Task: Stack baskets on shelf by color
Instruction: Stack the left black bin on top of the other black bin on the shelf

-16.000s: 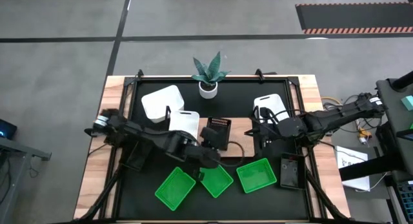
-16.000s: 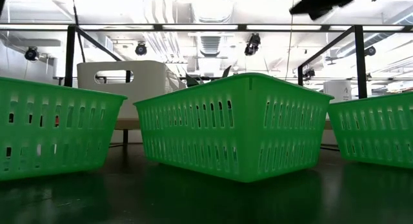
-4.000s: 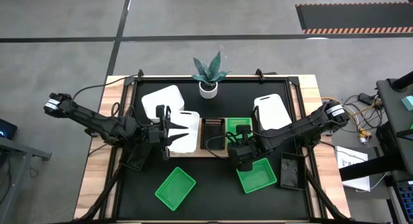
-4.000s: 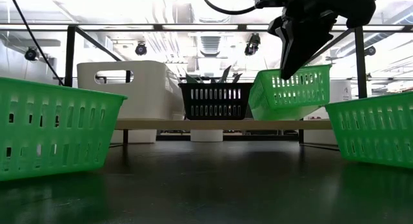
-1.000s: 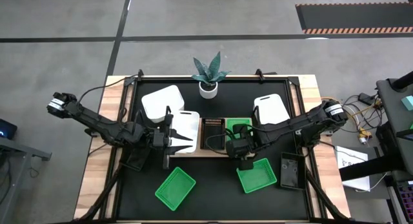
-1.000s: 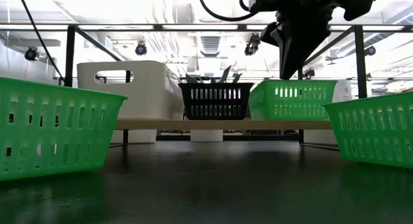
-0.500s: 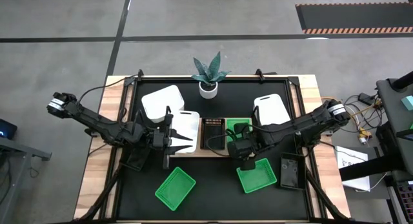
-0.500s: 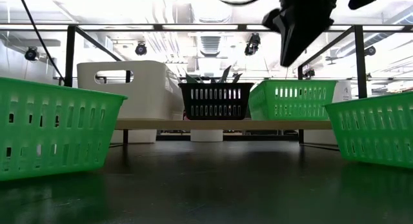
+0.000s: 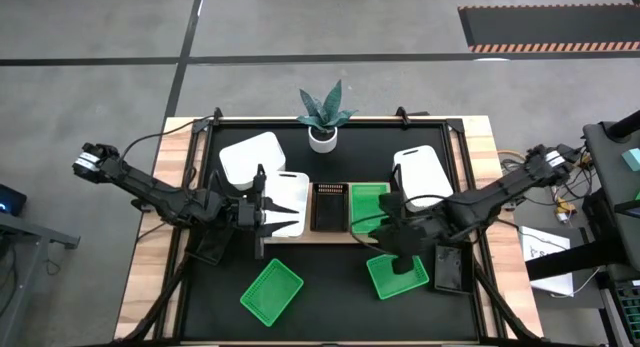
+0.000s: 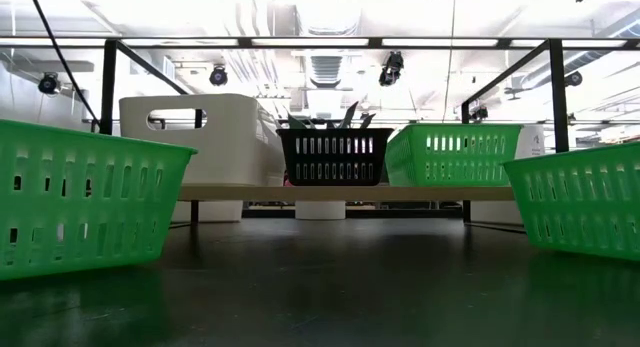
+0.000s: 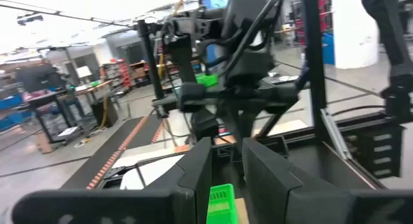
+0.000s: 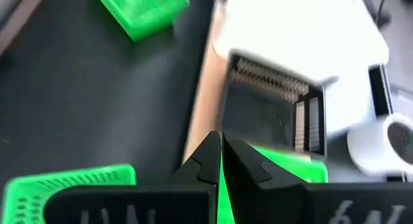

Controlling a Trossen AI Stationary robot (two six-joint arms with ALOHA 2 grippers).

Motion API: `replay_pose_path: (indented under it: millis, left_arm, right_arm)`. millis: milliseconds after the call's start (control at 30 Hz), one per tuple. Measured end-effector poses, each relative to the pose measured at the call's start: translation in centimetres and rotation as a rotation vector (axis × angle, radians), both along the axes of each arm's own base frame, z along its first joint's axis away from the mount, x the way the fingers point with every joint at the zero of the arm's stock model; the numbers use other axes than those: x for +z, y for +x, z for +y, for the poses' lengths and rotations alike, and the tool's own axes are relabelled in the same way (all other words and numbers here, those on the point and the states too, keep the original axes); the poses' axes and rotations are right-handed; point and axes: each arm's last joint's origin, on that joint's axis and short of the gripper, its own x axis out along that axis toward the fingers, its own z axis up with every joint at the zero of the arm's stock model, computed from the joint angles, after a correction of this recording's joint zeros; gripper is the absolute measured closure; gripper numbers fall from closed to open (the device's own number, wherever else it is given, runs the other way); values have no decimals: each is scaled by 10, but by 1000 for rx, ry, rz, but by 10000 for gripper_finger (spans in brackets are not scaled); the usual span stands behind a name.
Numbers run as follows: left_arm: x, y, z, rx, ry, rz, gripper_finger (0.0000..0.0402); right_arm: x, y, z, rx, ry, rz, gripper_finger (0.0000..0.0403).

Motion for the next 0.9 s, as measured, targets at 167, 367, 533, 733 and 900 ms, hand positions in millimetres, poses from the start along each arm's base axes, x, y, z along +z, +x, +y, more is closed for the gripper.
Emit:
replay_pose_path:
  millis: [167, 367, 533, 733, 900]
  left_arm:
    - [3, 0, 1, 25, -14, -6, 329]
    - [13, -2, 3, 60, -48, -38, 329]
    - [19, -6, 6, 109, -64, -58, 329]
    - [26, -7, 6, 109, -76, -77, 329]
    - [34, -7, 6, 103, -153, -76, 330]
  right_arm:
    - [-1, -15, 0, 60, 25, -132, 394]
    - [-16, -30, -3, 96, 52, -226, 394]
    - [-30, -39, -7, 104, 67, -275, 394]
    - [-36, -47, -11, 117, 72, -327, 394]
    - [-32, -48, -12, 150, 38, -365, 394]
